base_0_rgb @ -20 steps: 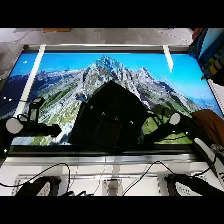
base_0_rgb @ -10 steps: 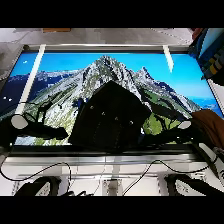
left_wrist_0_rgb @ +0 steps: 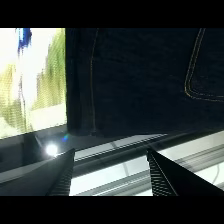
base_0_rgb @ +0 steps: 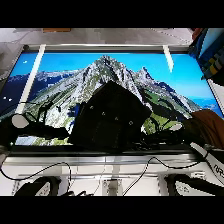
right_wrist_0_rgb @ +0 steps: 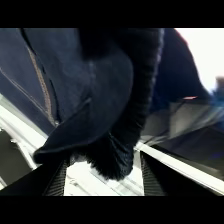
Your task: Fold the clothes and pants, and hang the long-sleeved shirts on hangers.
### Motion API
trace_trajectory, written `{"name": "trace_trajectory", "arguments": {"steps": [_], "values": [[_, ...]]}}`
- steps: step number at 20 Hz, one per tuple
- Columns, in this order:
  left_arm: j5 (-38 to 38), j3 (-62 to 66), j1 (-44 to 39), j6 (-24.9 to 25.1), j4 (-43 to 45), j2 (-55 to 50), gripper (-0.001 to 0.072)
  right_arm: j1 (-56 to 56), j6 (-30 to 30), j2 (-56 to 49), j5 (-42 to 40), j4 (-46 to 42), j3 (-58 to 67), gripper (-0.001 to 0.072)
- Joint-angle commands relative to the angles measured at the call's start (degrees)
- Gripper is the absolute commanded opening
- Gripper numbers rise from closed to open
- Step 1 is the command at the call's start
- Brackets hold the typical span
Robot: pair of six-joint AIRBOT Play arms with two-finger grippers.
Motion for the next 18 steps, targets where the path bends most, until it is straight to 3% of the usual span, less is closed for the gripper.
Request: {"name": "trace_trajectory", "arguments": {"steps": [1, 2, 3, 5, 10, 13, 14, 15, 18], "values": [[0.6, -0.1, 0.1, 0.0, 0.0, -0.3, 0.0476, 0.9, 0.4, -1.5, -1.1, 2.3, 0.0, 0.0376], [1.0, -0.1, 0.1, 0.0, 0.0, -0.9, 0.0466, 0.9, 0.3, -1.5, -1.0, 2.3, 0.2, 0.0270], [1.4, -0.2, 0.1, 0.0, -0.1, -1.6, 0.0402, 0.9, 0.3, -1.5, -0.9, 2.3, 0.7, 0.0177], [2.0, -0.4, 0.1, 0.0, 0.2, -4.0, 0.0374, 0.8, 0.0, -1.4, -0.8, 2.1, 2.1, 0.0033], [3.1, -0.4, 0.1, 0.9, -0.8, -12.0, 0.0379, 0.8, -4.2, -1.3, 3.1, -2.4, 7.7, 0.0032], [3.5, -0.4, 0.8, 8.3, -6.0, -16.8, 0.0382, 0.8, -4.2, -1.3, 4.4, -4.6, 9.3, 0.0032], [4.2, -0.4, 2.4, 9.5, -7.6, -18.1, 0.0500, 0.9, -4.2, -1.3, 4.6, -4.6, 9.4, 0.0032], [4.5, -0.4, 4.5, 10.3, -8.3, -18.8, 0.0547, 0.8, -4.2, -1.3, 4.9, -4.6, 9.4, 0.0033], [4.6, -0.4, 11.9, 12.5, -10.2, -19.9, 0.0547, 0.8, -4.2, -1.3, 4.9, -4.6, 9.4, 0.0032]]}}
